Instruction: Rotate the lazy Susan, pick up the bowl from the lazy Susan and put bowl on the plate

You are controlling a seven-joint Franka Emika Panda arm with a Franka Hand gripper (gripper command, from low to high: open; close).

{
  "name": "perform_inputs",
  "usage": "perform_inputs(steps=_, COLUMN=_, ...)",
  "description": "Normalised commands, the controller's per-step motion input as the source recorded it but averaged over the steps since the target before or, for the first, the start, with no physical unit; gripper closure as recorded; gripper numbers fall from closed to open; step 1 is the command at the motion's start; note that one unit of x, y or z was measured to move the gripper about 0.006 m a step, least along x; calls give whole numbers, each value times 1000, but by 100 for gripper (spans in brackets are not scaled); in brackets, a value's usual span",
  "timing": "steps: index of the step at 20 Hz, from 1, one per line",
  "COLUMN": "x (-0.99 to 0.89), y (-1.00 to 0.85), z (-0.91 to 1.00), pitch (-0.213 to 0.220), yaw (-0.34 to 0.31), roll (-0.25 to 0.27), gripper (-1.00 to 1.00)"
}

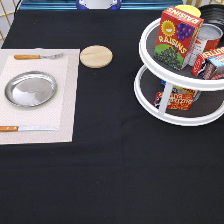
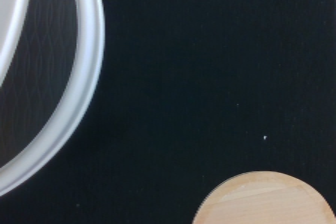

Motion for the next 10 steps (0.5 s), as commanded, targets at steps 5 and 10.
perform_inputs(steps=5, x=329, y=282, z=216, pitch=-11, yaw=-3, roll=-21, gripper=-100)
perform_inputs(steps=10, x=672, y=441, z=426, pitch=0, yaw=-30, roll=25, gripper=-100)
